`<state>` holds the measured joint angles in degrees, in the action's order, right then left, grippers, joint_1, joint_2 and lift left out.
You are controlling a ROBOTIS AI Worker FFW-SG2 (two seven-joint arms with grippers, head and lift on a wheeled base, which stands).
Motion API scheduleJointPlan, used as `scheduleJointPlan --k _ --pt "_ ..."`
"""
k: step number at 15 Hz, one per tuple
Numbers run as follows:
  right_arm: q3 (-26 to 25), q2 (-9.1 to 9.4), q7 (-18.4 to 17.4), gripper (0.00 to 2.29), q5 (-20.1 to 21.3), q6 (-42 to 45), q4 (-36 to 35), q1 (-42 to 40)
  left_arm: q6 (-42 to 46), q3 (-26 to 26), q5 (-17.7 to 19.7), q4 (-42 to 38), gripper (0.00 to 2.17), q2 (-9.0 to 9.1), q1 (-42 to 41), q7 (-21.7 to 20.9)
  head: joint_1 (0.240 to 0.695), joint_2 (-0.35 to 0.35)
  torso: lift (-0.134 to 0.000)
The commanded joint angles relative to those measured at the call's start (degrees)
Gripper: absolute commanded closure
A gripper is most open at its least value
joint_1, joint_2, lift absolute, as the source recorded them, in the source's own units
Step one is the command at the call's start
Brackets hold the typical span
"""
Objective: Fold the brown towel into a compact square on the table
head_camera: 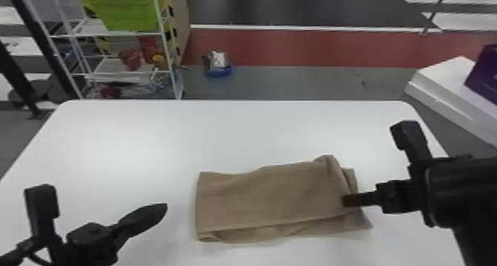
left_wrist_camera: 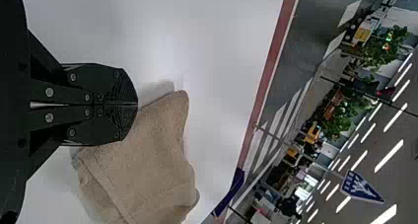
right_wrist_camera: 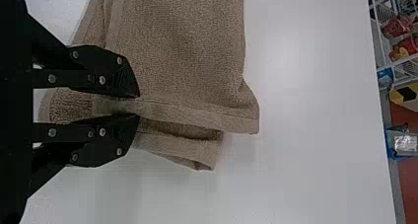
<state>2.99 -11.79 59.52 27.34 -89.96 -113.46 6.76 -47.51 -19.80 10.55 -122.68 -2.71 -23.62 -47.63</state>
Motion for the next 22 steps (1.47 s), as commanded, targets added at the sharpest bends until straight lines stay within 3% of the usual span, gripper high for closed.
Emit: scheduleJointPlan --k 1,3,8,12,17,18,19,22 --pt "0.0 -0.07 0.07 0.92 0.17 -0.12 -0.36 -0.25 -0.09 -0.15 0.09 -0.19 2.14 -0.02 -0.19 -0.09 0.695 -0.009 -0.124" --pt "0.17 -0.07 0.07 0.56 0.43 -0.12 -0.27 -0.34 -0.09 -0.59 0.26 -0.19 2.14 0.07 -0.28 -0.45 0.695 -0.009 -0.124" --pt "0.26 -0.16 0.16 0.6 0.43 -0.12 0.17 -0.25 -0.09 -0.67 0.44 -0.19 2.14 0.07 -0.28 -0.53 0.695 -0.009 -0.124" --pt "0.26 -0.07 0.86 1.11 0.26 -0.12 0.0 -0.52 -0.44 -0.76 0.44 -0.19 2.14 0.07 -0.28 -0.53 0.695 -0.005 -0.124" --pt "0.17 -0.16 1.47 1.11 0.43 -0.12 -4.58 -1.57 -1.67 -0.85 0.35 -0.55 2.14 0.07 -0.28 -0.71 0.695 0.004 -0.124" --pt "0.35 -0.16 1.47 1.04 0.52 -0.12 -5.01 -1.66 -2.02 -0.94 0.35 -0.72 2.14 0.07 -0.28 -0.8 0.695 0.005 -0.124" --pt "0.79 -0.07 1.47 0.83 0.61 -0.12 -5.28 -1.57 -1.85 -0.94 0.35 -0.81 2.14 0.07 -0.28 -0.8 0.695 0.007 -0.124" --pt "1.31 -0.16 1.47 0.8 1.14 -0.12 -5.01 -1.31 -2.02 -1.2 0.44 -0.9 2.14 0.07 -0.37 -0.88 0.695 0.013 -0.124"
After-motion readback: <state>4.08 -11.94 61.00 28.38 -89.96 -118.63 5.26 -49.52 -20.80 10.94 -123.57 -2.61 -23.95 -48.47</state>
